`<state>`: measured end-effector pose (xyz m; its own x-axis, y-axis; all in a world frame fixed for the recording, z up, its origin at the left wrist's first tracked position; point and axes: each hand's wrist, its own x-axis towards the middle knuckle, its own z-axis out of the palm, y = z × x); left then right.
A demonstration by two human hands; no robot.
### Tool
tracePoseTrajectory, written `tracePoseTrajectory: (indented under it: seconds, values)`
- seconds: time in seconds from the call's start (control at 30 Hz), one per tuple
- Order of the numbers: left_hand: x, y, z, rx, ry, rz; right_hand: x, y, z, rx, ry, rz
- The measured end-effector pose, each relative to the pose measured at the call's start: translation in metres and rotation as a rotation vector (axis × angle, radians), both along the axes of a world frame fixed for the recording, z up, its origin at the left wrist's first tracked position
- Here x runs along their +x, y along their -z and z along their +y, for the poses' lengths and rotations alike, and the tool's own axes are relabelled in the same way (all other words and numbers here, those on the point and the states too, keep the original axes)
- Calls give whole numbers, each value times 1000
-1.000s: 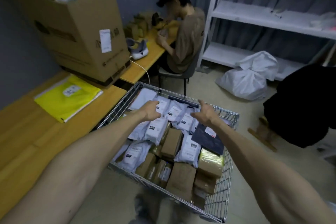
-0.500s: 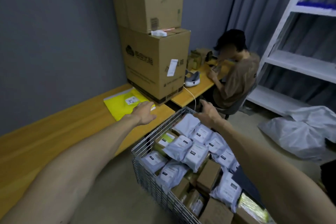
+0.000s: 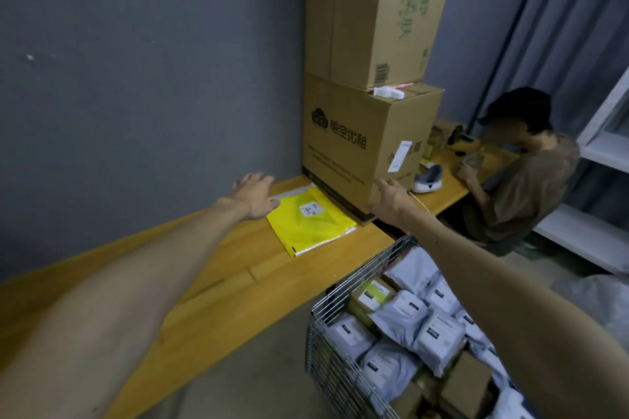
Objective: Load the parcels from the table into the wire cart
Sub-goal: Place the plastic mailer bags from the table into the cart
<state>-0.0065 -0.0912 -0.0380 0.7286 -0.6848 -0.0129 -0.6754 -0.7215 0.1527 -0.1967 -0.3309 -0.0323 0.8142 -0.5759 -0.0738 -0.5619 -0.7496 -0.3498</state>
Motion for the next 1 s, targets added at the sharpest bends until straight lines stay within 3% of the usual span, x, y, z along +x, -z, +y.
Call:
tracePoseTrajectory:
  seconds: [0.3,0.67,1.0]
  values:
    - [52,4,13,115,-74,22,75,14,-17,-91,-109,97]
    - [128,22,-71,139,-112,43,178,33,-97,-105,-244,123]
    - [158,99,-113,169,-143,134,220,104,-162,-65,-272,227]
